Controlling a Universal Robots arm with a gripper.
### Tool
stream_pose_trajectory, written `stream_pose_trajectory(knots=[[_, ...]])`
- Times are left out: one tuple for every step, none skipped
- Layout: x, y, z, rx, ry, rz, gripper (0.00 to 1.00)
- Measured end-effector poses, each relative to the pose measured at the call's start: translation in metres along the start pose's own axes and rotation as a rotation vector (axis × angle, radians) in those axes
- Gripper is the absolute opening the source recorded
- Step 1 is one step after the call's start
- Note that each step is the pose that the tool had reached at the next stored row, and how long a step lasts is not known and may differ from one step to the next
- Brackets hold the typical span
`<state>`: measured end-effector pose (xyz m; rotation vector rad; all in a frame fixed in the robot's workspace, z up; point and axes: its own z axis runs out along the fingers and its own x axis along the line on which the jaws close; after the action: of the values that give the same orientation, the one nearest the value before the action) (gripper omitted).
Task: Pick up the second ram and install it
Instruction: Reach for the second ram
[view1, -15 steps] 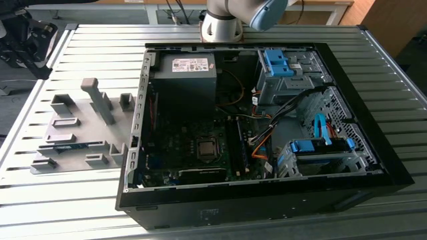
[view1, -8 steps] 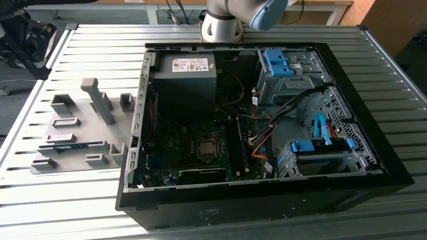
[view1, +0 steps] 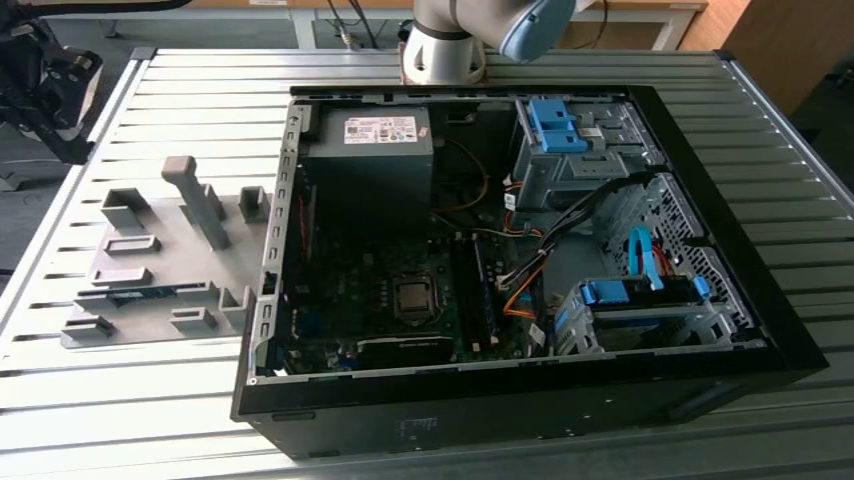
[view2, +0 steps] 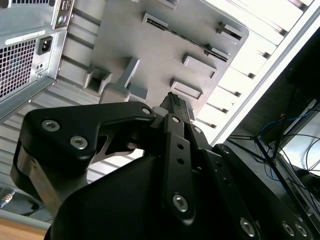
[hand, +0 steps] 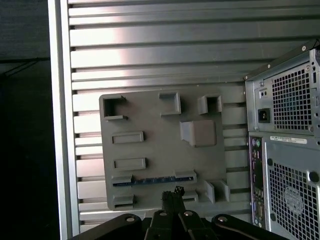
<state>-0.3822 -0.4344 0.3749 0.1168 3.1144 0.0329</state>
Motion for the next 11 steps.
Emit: stream_pose_trajectory(knots=[[0.0009,-0.0002,-0.0001,0.0000,0.0000,0.000,0.11],[0.0015,-0.0003,-0.0001,0.0001,0.0001,0.000,0.11],[0.0015,-0.0003,-0.0001,0.0000,0.0000,0.000,0.11],[0.0016,-0.0003,-0.0001,0.0000,0.0000,0.000,0.11],[0.0017,-0.0004,-0.0001,0.0001,0.0000,0.000,0.11],[0.0019,-0.0004,-0.0001,0.0000,0.0000,0.000,0.11],[0.0020,-0.0007,-0.0001,0.0000,0.0000,0.000,0.11],[0.0021,-0.0020,-0.0001,-0.0001,0.0001,0.000,0.11],[0.0021,-0.0035,-0.0001,-0.0001,-0.0001,0.000,0.11],[0.0021,-0.0055,-0.0001,0.0000,0.0000,0.000,0.11],[0.0021,-0.0073,-0.0001,0.0000,0.0001,0.000,0.11]])
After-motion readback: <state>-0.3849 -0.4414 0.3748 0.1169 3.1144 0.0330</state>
